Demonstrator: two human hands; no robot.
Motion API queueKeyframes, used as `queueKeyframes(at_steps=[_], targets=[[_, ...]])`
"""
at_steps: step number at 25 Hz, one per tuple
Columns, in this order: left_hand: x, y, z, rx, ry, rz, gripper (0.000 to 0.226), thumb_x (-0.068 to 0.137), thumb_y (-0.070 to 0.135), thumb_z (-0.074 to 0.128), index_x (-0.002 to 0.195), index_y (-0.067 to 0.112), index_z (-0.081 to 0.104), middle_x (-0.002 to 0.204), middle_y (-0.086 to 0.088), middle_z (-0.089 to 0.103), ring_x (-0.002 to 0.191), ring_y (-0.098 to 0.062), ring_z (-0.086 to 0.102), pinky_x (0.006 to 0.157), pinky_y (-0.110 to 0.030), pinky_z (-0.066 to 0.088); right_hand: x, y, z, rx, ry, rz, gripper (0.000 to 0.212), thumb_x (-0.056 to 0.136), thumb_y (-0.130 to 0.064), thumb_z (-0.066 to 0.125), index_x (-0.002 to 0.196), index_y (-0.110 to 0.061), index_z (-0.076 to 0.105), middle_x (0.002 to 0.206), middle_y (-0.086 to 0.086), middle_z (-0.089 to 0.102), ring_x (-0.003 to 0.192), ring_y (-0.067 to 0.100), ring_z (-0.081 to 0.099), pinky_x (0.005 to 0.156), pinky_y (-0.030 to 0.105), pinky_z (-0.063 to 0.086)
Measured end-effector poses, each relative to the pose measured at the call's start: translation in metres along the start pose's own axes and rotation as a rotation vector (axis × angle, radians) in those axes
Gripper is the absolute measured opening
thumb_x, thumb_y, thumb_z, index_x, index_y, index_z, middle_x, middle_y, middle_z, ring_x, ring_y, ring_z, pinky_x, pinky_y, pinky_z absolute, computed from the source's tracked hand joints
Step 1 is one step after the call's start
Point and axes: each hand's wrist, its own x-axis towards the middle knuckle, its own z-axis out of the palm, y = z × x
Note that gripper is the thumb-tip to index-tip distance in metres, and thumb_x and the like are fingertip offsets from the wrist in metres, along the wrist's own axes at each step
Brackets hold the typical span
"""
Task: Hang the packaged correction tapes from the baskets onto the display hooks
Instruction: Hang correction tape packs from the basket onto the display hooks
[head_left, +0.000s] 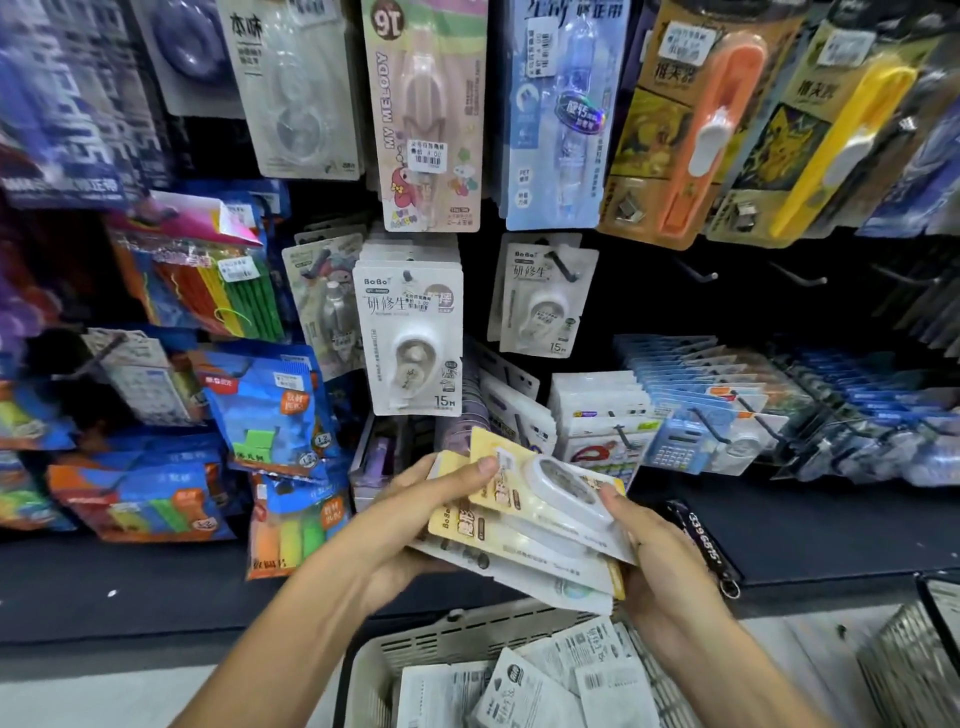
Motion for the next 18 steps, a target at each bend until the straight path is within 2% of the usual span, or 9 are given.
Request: queueKeyframes(at_steps=[2, 4, 6, 7, 9, 10, 14, 16, 18], targets=[[-0.001, 0.008, -0.006, 0.025, -0.073, 0.057, 0.060, 0.054, 0.027, 0.094, 0.110, 0.020, 0.073, 0.103, -0.011, 0.079, 0.076, -0.022, 0.077, 0.059, -0.035, 0.061, -0.002, -0.010, -0.005, 0.023, -0.078, 0.005, 0.047, 0.083, -0.037, 0.073, 0.120, -0.006, 0.072, 0.115, 0.018, 0.075, 0.106, 0.039, 0.072, 0.070, 0.044, 0.062], [-0.003, 0.021, -0.010, 0.027, -0.142, 0.117, 0.063, 0.050, 0.017, 0.100, 0.108, 0.026, 0.076, 0.104, -0.012, 0.079, 0.077, -0.023, 0.078, 0.055, -0.033, 0.061, -0.008, -0.026, -0.008, -0.013, -0.187, -0.010, 0.044, 0.078, -0.036, 0.075, 0.111, -0.007, 0.077, 0.114, 0.019, 0.075, 0.101, 0.037, 0.074, 0.069, 0.045, 0.063], [-0.003, 0.031, -0.011, 0.042, -0.164, 0.163, 0.070, 0.042, 0.020, 0.102, 0.108, 0.025, 0.078, 0.109, -0.016, 0.078, 0.082, -0.028, 0.078, 0.058, -0.035, 0.063, -0.009, -0.042, -0.010, 0.090, -0.131, -0.093, 0.036, 0.078, -0.035, 0.074, 0.103, -0.009, 0.081, 0.094, 0.012, 0.078, 0.069, 0.025, 0.075, 0.051, 0.033, 0.059], [-0.001, 0.035, -0.012, 0.046, -0.149, 0.178, 0.071, 0.042, 0.015, 0.103, 0.108, 0.021, 0.078, 0.109, -0.018, 0.077, 0.083, -0.029, 0.078, 0.060, -0.035, 0.064, -0.007, -0.048, -0.013, 0.193, -0.061, -0.175, 0.038, 0.080, -0.038, 0.071, 0.105, -0.010, 0.080, 0.079, 0.004, 0.072, 0.050, 0.015, 0.063, 0.040, 0.025, 0.049], [0.003, 0.040, -0.013, 0.026, -0.110, 0.222, 0.060, 0.050, 0.001, 0.094, 0.106, 0.015, 0.078, 0.107, -0.021, 0.077, 0.079, -0.030, 0.078, 0.057, -0.033, 0.063, -0.004, -0.063, -0.020, 0.352, 0.053, -0.368, 0.047, 0.088, -0.044, 0.063, 0.123, -0.012, 0.068, 0.066, -0.005, 0.055, 0.039, 0.005, 0.035, 0.034, 0.018, 0.028], [0.005, 0.042, -0.012, 0.016, -0.098, 0.251, 0.056, 0.052, 0.000, 0.089, 0.105, 0.016, 0.078, 0.107, -0.020, 0.077, 0.078, -0.029, 0.078, 0.057, -0.031, 0.062, -0.003, -0.070, -0.024, 0.382, 0.089, -0.442, 0.049, 0.091, -0.045, 0.062, 0.128, -0.013, 0.064, 0.067, -0.007, 0.055, 0.040, 0.005, 0.031, 0.034, 0.018, 0.025], [0.005, 0.045, -0.005, 0.015, -0.082, 0.361, 0.053, 0.048, 0.008, 0.088, 0.098, 0.025, 0.079, 0.106, -0.015, 0.079, 0.082, -0.027, 0.079, 0.058, -0.029, 0.062, -0.003, -0.080, -0.027, 0.275, 0.198, -0.503, 0.045, 0.084, -0.036, 0.073, 0.124, -0.017, 0.065, 0.065, -0.006, 0.069, 0.046, 0.010, 0.056, 0.042, 0.021, 0.049], [0.007, 0.044, -0.001, 0.010, -0.071, 0.372, 0.055, 0.046, 0.010, 0.088, 0.098, 0.026, 0.078, 0.102, -0.012, 0.080, 0.079, -0.025, 0.079, 0.056, -0.028, 0.061, -0.003, -0.081, -0.021, 0.220, 0.222, -0.479, 0.041, 0.089, -0.029, 0.074, 0.124, -0.013, 0.063, 0.059, -0.006, 0.067, 0.049, 0.015, 0.062, 0.045, 0.024, 0.054], [0.009, 0.043, 0.004, 0.000, -0.071, 0.381, 0.060, 0.047, 0.010, 0.088, 0.104, 0.026, 0.076, 0.102, -0.011, 0.080, 0.079, -0.025, 0.079, 0.055, -0.029, 0.061, -0.002, -0.082, -0.017, 0.237, 0.242, -0.460, 0.041, 0.092, -0.027, 0.073, 0.128, -0.010, 0.061, 0.066, -0.001, 0.069, 0.052, 0.019, 0.064, 0.048, 0.027, 0.056]])
